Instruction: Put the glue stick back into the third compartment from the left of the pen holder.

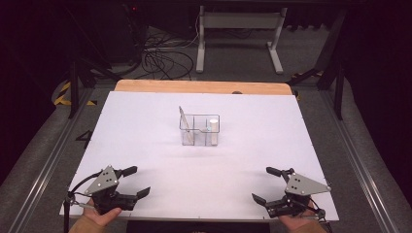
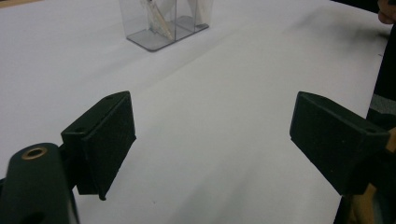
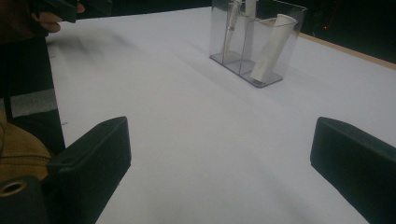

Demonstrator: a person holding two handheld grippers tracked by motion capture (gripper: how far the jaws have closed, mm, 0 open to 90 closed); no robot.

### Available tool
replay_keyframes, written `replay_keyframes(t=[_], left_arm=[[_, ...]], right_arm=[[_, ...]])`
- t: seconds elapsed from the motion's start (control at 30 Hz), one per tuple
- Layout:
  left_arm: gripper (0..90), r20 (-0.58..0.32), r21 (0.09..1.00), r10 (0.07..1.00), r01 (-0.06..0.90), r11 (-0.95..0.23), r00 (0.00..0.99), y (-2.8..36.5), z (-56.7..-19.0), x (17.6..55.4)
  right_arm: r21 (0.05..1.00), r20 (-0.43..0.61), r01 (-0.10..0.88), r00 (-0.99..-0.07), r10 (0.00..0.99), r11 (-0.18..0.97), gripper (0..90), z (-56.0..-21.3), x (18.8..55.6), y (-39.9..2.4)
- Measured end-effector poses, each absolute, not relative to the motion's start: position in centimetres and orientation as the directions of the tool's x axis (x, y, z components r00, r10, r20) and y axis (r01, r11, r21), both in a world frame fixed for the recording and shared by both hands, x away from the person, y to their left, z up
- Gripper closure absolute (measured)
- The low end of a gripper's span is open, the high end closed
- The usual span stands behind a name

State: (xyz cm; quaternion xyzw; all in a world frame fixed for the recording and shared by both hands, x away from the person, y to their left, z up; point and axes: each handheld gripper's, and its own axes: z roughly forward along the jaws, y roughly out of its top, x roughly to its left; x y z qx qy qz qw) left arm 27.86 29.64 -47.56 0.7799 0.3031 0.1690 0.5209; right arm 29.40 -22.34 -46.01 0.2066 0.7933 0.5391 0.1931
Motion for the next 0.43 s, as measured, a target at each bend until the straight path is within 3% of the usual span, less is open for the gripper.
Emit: replay_keyframes(t=[0.43], left_arm=[[13.6,-0.065,0.920,0.679,0.307,-0.243,0.731,29.71,-47.57,28.21]], right_arm=[[0.935,-0.072,0.131,-0.840,0.538,0.330,5.6,-46.16,29.59,-22.29]])
